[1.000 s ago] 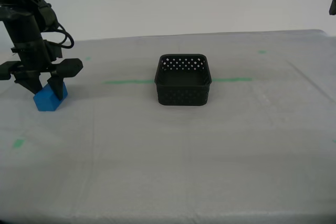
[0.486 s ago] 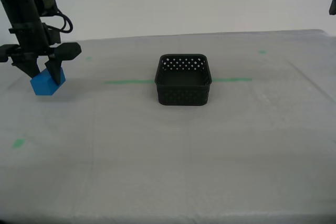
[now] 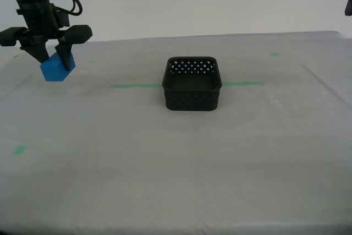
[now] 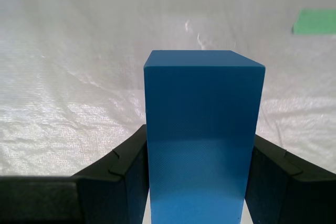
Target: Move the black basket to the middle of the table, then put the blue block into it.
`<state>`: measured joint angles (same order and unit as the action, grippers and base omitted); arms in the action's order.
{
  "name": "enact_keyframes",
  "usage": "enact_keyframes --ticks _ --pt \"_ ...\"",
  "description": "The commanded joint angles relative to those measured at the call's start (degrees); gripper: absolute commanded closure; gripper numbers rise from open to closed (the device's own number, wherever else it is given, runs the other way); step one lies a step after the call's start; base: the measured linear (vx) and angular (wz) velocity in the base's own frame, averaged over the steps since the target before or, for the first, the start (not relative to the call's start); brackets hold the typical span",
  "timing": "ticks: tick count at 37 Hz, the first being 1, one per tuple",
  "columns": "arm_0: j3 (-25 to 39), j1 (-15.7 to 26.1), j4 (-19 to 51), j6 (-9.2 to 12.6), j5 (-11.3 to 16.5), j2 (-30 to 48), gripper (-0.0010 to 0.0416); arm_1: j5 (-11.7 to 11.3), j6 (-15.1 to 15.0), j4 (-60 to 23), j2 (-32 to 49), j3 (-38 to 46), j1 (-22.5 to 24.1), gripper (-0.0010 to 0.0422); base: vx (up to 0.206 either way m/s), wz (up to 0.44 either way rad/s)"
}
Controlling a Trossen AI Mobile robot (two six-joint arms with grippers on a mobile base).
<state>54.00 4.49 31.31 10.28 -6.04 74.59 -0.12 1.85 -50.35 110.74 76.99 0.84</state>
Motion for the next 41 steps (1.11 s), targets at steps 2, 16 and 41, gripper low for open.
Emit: enact_keyframes --ticks 2,16,41 --pt "0.04 0.04 0.0 0.02 0.09 0.0 0.0401 0.15 2.12 -0.57 -0.09 1.53 0.72 0.0412 0.0 0.0" --pt "0.04 0.04 0.0 0.02 0.09 0.0 0.0401 1.25 5.57 -1.03 -0.09 4.42 2.29 0.0412 0.0 0.0" --pt "0.04 0.04 0.02 0.02 0.09 0.0 0.0401 2.6 11.3 -1.4 -0.09 9.94 10.05 0.0412 0.0 0.0"
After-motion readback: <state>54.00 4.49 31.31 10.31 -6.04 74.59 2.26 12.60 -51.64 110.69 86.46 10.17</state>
